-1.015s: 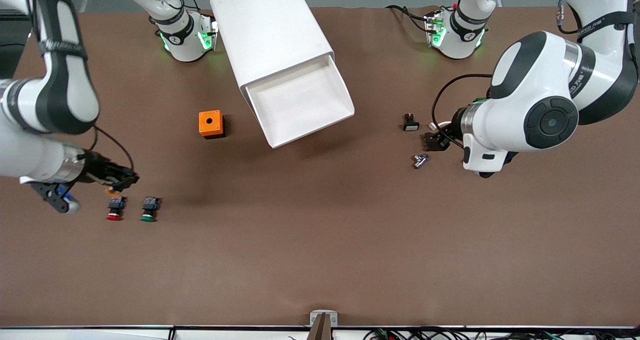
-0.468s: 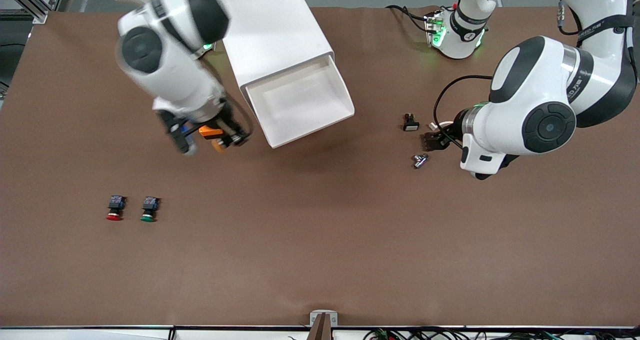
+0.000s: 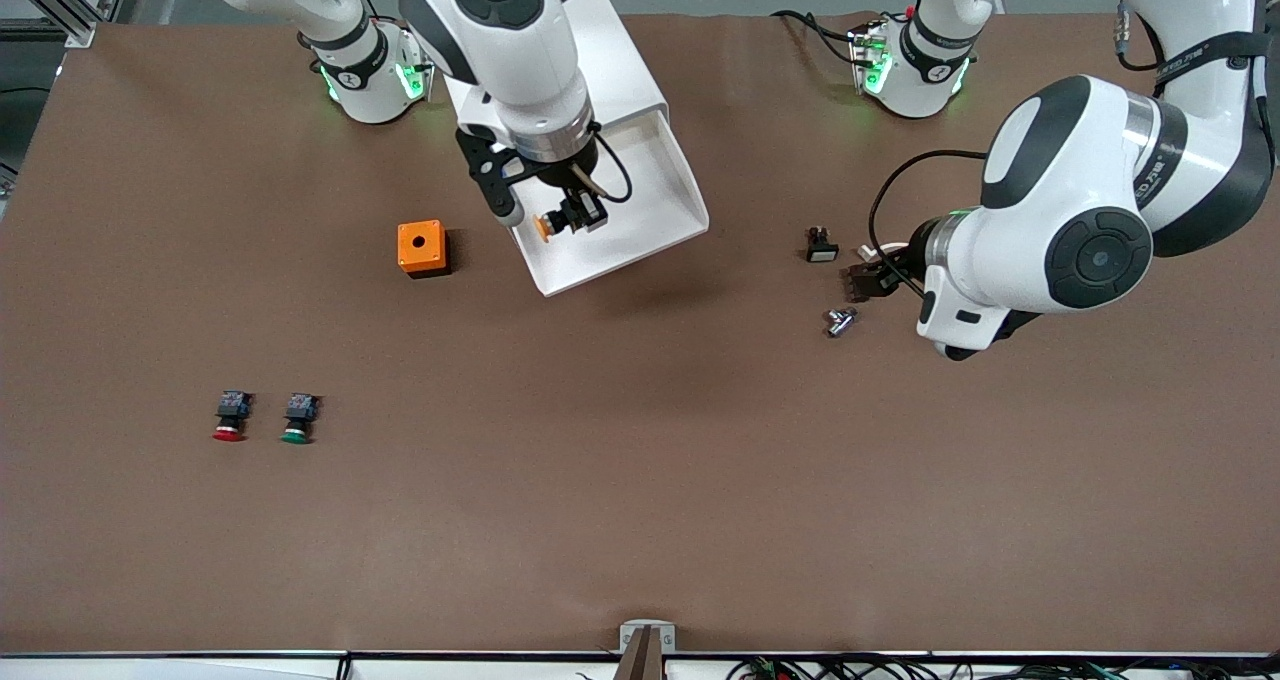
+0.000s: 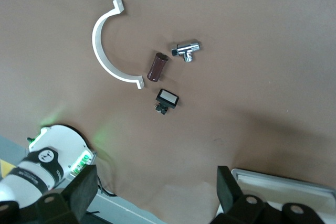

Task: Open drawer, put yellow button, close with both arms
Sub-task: 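Carry the yellow button into the open drawer with the right gripper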

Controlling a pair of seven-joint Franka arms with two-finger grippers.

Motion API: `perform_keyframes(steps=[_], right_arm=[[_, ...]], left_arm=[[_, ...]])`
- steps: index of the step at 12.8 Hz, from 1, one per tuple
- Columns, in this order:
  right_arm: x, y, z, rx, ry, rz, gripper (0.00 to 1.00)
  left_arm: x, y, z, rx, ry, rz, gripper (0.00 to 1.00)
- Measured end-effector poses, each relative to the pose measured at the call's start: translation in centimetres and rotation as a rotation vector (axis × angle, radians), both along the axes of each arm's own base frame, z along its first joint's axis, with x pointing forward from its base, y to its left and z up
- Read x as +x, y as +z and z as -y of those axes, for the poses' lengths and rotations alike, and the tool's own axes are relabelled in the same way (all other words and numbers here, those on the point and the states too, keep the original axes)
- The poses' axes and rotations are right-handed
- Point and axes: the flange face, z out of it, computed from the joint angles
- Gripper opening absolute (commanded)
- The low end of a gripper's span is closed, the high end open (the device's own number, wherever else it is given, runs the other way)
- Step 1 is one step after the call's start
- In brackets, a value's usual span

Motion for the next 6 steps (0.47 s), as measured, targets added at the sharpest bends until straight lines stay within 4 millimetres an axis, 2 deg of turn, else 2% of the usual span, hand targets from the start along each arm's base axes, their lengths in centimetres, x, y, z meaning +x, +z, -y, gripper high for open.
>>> perform_keyframes(steps=[2,6], right_arm=[[-0.4,-1.3,-0.8,-0.018,-0.02,-0.014,0.0],[-0.3,-4.2,-1.8,-0.05,-0.045,-0.041,0.0]], left_arm=[[-0.3,0.5,0.7,-0.036,-0.069,0.014,1.0],[-1.0,1.3,5.3,-0.119,-0.176,0.111,1.0]])
